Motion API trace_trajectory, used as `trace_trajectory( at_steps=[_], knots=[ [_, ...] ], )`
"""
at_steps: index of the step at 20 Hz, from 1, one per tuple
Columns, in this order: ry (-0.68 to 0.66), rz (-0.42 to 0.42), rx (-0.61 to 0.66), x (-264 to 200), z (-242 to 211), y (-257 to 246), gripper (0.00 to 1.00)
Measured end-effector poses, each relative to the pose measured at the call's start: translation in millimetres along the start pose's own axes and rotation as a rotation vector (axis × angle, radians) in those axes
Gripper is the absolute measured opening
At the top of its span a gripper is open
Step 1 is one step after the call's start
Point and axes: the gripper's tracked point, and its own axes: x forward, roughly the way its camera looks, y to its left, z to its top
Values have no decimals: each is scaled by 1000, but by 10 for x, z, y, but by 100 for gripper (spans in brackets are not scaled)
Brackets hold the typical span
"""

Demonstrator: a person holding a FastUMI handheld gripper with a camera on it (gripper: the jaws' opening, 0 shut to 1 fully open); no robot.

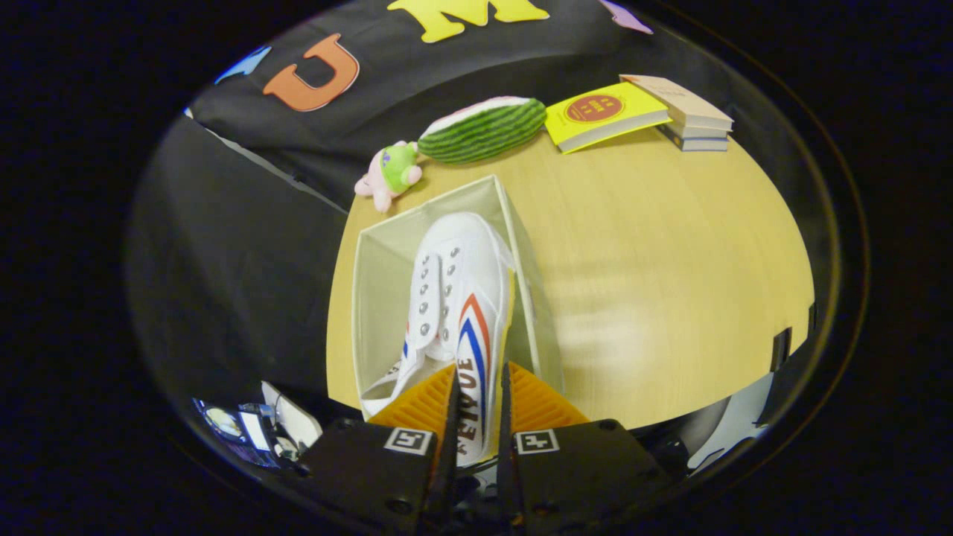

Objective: Open the storage box then place both shoes into the box .Put the left shoe in first, then the right shoe, with the right side of both shoes facing outward in a uniform manner.

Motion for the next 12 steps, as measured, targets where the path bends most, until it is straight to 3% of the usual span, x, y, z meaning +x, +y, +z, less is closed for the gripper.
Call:
trace_trajectory(
  at_steps=[1,2,7,12],
  knots=[
    [-19,12,-14,10,21,27,41],
    [-31,29,-28,-38,23,60,41],
    [-165,70,-130,-254,174,113,70],
    [-411,79,-200,-545,507,85,73]
  ],
)
